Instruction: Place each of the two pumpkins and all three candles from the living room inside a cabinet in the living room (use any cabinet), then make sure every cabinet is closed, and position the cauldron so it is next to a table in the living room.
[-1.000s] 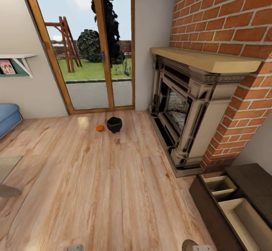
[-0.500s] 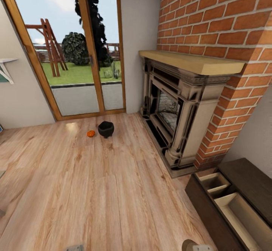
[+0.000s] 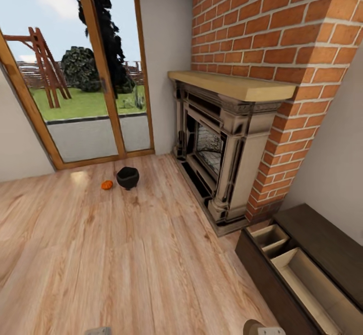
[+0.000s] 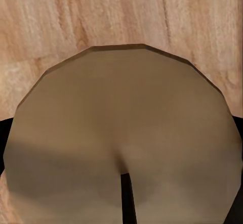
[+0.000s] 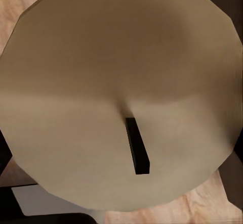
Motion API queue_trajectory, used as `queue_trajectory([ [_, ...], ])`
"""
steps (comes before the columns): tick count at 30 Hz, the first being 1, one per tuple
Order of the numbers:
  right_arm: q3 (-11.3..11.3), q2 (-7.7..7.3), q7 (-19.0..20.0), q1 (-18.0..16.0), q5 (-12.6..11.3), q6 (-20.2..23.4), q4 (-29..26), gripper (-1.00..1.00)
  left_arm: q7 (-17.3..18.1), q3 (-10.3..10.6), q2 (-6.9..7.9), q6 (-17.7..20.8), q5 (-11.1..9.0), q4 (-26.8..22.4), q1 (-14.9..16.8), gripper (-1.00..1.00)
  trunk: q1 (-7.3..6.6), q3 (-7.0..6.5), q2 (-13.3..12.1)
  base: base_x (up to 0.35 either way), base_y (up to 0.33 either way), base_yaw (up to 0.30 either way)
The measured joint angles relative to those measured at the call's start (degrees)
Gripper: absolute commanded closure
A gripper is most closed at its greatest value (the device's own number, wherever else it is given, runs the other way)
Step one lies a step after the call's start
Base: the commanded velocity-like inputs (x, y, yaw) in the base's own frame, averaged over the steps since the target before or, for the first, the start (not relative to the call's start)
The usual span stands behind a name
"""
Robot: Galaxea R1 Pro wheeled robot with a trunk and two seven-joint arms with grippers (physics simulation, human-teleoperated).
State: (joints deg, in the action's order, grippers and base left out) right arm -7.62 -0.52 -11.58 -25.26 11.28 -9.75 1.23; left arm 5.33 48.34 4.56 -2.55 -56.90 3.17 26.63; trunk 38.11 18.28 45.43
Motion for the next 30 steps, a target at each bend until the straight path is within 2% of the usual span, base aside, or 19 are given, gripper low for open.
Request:
queue_trajectory([
  [8, 0.0, 0.16, -0.1, 0.0, 0.0, 0.0, 0.0, 1.00, 0.0, 0.0, -0.06, 0.0, 0.1, 0.0, 0.0, 1.00, 0.00, -0.17, 0.0, 0.000, 0.000, -0.099],
  [30, 0.0, 0.08, -0.1, 0.0, -0.1, 0.0, -0.1, 1.00, 0.0, 0.0, -0.17, 0.0, 0.3, -0.1, 0.0, 1.00, 0.00, -0.17, 0.0, 0.000, 0.000, -0.280],
])
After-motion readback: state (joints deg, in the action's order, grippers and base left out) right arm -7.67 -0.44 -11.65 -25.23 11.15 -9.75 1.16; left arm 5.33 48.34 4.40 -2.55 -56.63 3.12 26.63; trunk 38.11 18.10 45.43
